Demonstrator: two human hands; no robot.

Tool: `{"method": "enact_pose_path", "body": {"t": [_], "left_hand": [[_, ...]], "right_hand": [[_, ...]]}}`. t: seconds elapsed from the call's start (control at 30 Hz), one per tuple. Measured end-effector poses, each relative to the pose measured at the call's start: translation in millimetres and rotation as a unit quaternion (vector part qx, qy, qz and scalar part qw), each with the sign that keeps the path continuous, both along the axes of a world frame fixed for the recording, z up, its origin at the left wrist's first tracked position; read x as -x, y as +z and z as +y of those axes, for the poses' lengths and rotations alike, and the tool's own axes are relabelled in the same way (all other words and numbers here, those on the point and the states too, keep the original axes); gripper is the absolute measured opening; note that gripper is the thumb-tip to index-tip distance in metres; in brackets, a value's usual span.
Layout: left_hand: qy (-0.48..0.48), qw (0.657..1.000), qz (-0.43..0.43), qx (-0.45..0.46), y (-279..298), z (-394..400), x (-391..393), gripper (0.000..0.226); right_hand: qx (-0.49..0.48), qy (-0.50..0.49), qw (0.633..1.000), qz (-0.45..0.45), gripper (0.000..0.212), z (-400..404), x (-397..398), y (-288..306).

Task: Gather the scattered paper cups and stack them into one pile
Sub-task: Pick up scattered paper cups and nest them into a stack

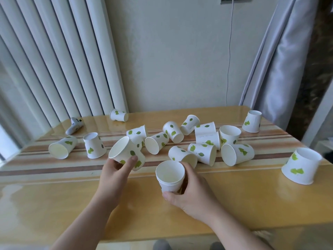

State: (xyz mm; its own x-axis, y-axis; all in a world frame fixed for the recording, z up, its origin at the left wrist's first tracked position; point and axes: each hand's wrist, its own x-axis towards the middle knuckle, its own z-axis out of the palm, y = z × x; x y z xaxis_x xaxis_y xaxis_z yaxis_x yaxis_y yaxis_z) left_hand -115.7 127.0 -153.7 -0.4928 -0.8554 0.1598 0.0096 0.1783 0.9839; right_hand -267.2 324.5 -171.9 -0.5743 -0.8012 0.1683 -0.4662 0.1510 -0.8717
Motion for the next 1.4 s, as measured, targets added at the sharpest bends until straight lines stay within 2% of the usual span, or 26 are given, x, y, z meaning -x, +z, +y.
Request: {"method": "enact_pose_path", "body": {"t": [0.13,0.4,0.57,0.7,0.8,0.9,0.97,1.03,1.13,1.2,1.33,1.4], "left_hand": [[0.027,0.998,-0.038,0.05,10.4,-20.5,-19.9,0.071],[0.062,0.988,-0.135,0.049,-11.1,-54.0,-46.7,0.043],[0.057,0.994,-0.082,0.037,-7.3,-49.3,-46.0,0.055],[0.051,0.998,0.042,0.001,18.8,-38.0,-39.0,0.069],[0.007,0.997,0.073,0.016,39.0,-28.1,-28.5,0.064],[-0.052,0.998,0.004,0.046,38.4,-18.4,-18.5,0.063],[-0.055,0.993,-0.066,0.077,27.8,-13.7,-14.6,0.064],[-0.045,0.991,-0.092,0.091,16.1,-9.2,-14.7,0.067],[-0.063,0.99,-0.095,0.087,4.8,-9.4,-17.8,0.088],[-0.099,0.983,-0.133,0.084,2.0,-11.0,-18.9,0.097],[-0.132,0.966,-0.208,0.083,-3.4,-10.9,-10.8,0.058],[-0.1,0.972,-0.194,0.09,-5.7,-9.2,-9.7,0.059]], "right_hand": [[-0.005,0.01,1.0,-0.001,0.066,-5.9,-4.8,5.1],[-0.025,0.063,0.997,0.031,0.072,-81.6,-17.0,17.2],[-0.04,0.041,0.998,0.032,0.069,-97.5,-16.3,3.0],[-0.037,0.04,0.998,0.037,0.069,-96.1,-18.1,0.5],[-0.04,0.05,0.997,0.048,0.069,-95.9,-20.1,0.2],[-0.037,0.057,0.997,0.042,0.071,-94.6,-18.9,1.2],[-0.028,0.06,0.997,0.041,0.069,-93.4,-17.3,1.7],[-0.03,0.067,0.996,0.047,0.069,-92.8,-16.3,-0.6],[-0.028,0.065,0.997,0.043,0.069,-91.6,-16.5,-1.0],[-0.015,0.058,0.997,0.044,0.069,-91.1,-16.3,-0.4],[-0.001,0.043,0.996,0.074,0.062,-94.4,-15.1,-2.5],[-0.005,0.051,0.993,0.106,0.058,-94.0,-17.0,-3.7]]}}
